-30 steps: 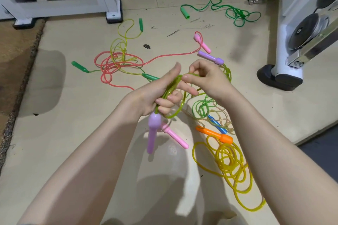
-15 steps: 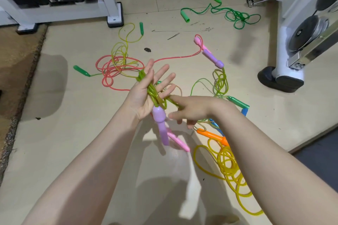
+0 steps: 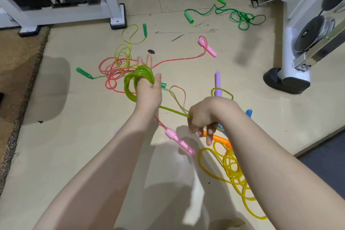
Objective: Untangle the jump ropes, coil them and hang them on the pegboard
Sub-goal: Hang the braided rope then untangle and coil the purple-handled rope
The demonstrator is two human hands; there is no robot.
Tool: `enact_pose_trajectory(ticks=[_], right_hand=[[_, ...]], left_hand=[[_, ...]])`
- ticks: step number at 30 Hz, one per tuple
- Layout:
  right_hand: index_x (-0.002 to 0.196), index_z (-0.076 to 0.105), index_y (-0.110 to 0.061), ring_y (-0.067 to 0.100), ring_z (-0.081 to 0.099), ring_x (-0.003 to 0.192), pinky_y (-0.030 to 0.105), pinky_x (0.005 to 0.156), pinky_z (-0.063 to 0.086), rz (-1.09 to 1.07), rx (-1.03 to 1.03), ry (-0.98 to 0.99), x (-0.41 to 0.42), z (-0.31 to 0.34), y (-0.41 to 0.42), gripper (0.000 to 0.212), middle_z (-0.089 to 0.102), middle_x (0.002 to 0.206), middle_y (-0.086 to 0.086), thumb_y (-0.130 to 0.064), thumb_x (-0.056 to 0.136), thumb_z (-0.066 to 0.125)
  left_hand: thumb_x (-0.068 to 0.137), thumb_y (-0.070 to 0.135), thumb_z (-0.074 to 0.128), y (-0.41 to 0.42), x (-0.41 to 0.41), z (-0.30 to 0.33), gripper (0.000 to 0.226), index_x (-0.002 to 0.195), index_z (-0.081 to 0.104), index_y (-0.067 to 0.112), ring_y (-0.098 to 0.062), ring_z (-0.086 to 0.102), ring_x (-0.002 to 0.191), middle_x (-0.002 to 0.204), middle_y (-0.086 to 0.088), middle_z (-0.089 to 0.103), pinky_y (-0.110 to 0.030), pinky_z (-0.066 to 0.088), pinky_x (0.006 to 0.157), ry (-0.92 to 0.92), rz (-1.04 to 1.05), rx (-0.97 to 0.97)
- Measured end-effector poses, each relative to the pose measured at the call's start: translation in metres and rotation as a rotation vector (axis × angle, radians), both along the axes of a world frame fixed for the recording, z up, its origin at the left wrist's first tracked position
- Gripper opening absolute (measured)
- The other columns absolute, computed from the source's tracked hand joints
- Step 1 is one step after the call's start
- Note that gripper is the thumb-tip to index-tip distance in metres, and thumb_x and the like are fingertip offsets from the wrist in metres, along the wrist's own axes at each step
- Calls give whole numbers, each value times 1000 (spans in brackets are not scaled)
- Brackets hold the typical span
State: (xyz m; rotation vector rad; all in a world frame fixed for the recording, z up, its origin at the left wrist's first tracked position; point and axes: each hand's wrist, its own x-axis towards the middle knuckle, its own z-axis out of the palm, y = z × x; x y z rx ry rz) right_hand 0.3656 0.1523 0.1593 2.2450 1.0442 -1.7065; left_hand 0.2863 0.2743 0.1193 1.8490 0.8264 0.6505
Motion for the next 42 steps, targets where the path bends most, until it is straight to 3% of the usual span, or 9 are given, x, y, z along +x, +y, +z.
enact_pose_trajectory(ticks=[4,6,12,17,20,23,31,35,42], right_hand=[[81,66,-13,9,51,45,19,48,44,-107,453,210,14,16,-8,7,53,52,-5,-10,87,63],[77,70,-14,10,44,50,23,52,35,-236,764,165,27,25,-12,3,52,52,-5,-14,80,71],[75,64,-16,-5,52,60,12,66,41,-851,1300,76,45,12,-17,27,62,57,-18,9,83,56],[74,59,-22,15,50,67,27,66,38,-877,1083,30,44,-17,-16,23,52,65,-5,-28,94,49],[74,59,-16,9,49,58,17,55,37,-823,956,-32,45,-24,-23,29,53,66,-2,-33,95,49],[58,47,-17,15,50,64,30,68,36,-913,903,-103,50,-36,-31,38,52,50,-7,-35,88,61],[66,58,-14,12,34,44,22,43,31,-654,641,109,45,-54,-38,28,40,54,1,-33,87,63],[55,43,-17,7,44,48,21,51,34,-500,512,-232,56,-73,-57,37,46,53,0,-22,84,66],[75,44,-15,13,54,45,19,44,43,-1152,762,201,53,-34,-38,26,48,59,3,-14,99,34]], left_hand=[[100,13,39,7,-19,-10,39,139,40,9,-13,59,100,131,-8,55,-13,48,84,161,-225,-278],[101,19,38,4,-28,-10,40,141,38,14,-20,65,64,81,-14,72,-38,55,76,165,-318,-562],[101,27,31,-19,-12,24,37,120,53,6,-19,52,41,44,-5,55,-29,49,64,-8,-574,-702],[90,57,25,-32,-1,39,53,84,51,11,-5,23,25,29,9,26,-21,43,57,-78,-708,-964],[58,66,71,-23,-8,29,55,68,57,13,1,26,23,29,14,26,-19,46,54,-217,-830,-1118],[46,47,89,-10,-12,24,45,58,60,15,1,27,23,28,13,28,-18,47,51,-347,-678,-1107],[100,33,35,15,-10,15,46,55,32,22,-3,24,26,31,10,23,-13,36,46,-478,-5,-1150],[101,31,37,34,-19,10,43,60,25,22,-4,24,29,32,9,22,-15,29,40,-517,269,-1110],[99,22,45,19,-17,-2,31,69,37,21,-2,24,29,36,11,31,-13,30,37,-395,232,-915]])
